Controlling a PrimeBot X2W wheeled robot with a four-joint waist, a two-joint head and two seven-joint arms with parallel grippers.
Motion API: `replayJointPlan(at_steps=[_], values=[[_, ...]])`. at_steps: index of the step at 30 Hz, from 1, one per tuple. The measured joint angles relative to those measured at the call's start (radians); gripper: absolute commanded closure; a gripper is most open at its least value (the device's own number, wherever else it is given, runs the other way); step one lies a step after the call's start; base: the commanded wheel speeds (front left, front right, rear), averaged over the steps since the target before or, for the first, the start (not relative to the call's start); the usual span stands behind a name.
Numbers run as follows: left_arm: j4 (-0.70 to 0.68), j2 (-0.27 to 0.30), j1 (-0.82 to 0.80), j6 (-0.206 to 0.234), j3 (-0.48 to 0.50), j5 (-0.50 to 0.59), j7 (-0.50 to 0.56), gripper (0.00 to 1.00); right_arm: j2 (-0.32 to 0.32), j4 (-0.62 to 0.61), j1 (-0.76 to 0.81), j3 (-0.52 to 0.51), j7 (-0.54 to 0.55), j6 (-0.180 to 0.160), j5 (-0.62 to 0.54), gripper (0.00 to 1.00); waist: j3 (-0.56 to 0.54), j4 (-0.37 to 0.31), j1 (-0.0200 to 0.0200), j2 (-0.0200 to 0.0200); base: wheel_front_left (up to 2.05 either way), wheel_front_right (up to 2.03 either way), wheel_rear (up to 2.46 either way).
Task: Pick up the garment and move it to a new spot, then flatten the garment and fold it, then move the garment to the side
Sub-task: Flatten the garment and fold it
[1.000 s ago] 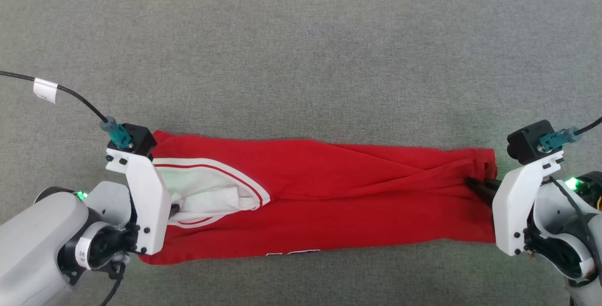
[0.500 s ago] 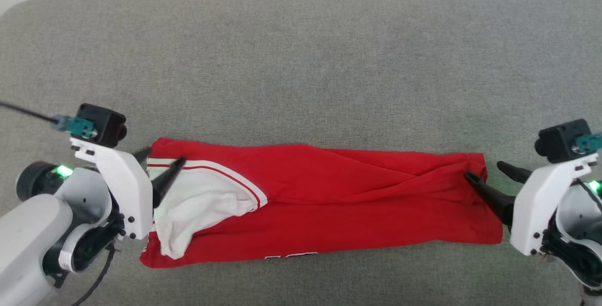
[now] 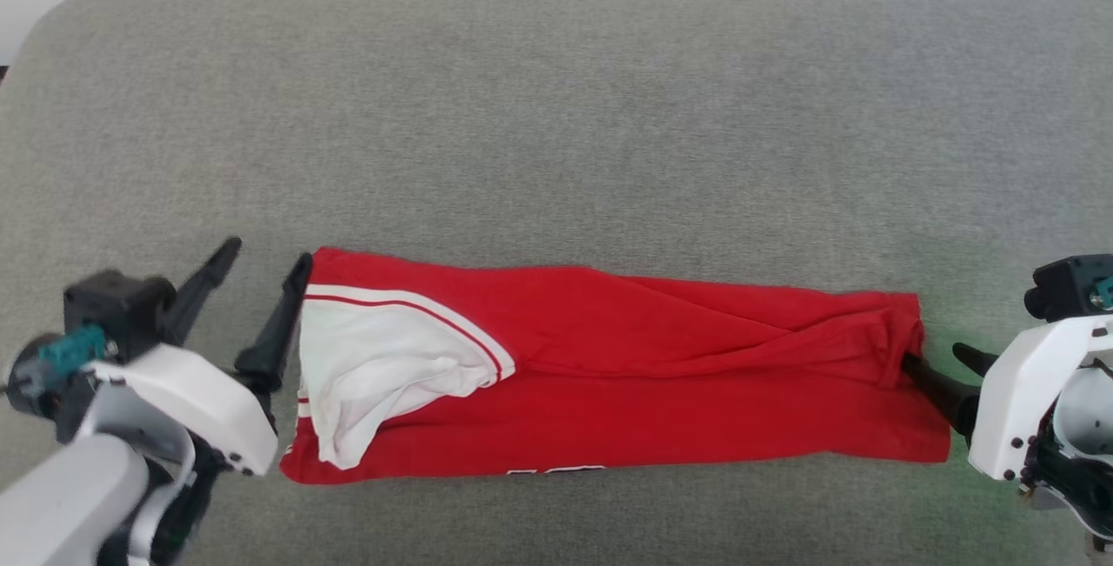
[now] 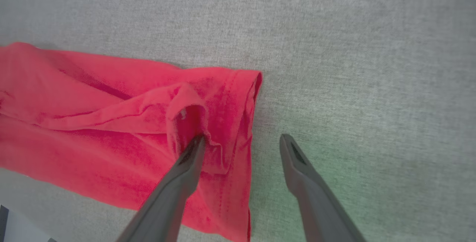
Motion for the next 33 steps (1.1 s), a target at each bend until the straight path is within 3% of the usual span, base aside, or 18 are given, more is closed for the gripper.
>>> replayJointPlan(at_steps=[6, 13, 14, 15, 16, 23, 33], values=[[0.003, -0.048, 0.080, 0.021, 0.059, 0.010, -0.055, 0.00, -0.003, 0.118, -0.046, 0.044, -0.008, 0.000, 0.019, 0.00, 0.005, 0.031, 0.0000, 0.0000, 0.00, 0.00, 0.00], [0.009, -0.151, 0.169, 0.014, 0.215, 0.096, -0.059, 0.00, -0.022, 0.259, -0.127, 0.123, -0.007, 0.000, 0.048, 0.00, 0.007, 0.058, 0.0000, 0.0000, 0.00, 0.00, 0.00], [0.010, -0.170, 0.191, 0.006, 0.242, 0.115, -0.059, 0.00, -0.025, 0.272, -0.138, 0.138, -0.002, -0.002, 0.063, 0.50, 0.006, 0.061, 0.0000, 0.0000, 0.00, 0.00, 0.00], [0.012, -0.189, 0.215, -0.002, 0.267, 0.138, -0.059, 0.00, -0.029, 0.285, -0.149, 0.152, 0.004, -0.004, 0.079, 0.50, 0.004, 0.064, 0.0000, 0.0000, 0.00, 0.00, 0.00], [0.016, -0.210, 0.236, -0.013, 0.294, 0.157, -0.059, 0.00, -0.037, 0.294, -0.158, 0.167, 0.015, -0.005, 0.097, 1.00, 0.003, 0.067, 0.0000, 0.0000, 0.00, 0.00, 0.00], [0.029, -0.356, 0.359, -0.102, 0.470, 0.287, -0.060, 0.00, -0.036, 0.292, -0.173, 0.215, 0.042, -0.002, 0.240, 1.00, -0.017, 0.073, 0.0000, 0.0000, 0.00, 0.00, 0.00], [0.045, -0.529, 0.459, -0.219, 0.629, 0.411, -0.060, 0.00, -0.096, 0.275, -0.146, 0.119, 0.035, -0.001, 0.294, 1.00, -0.062, 0.045, 0.0000, 0.0000, 0.00, 0.00, 0.00]])
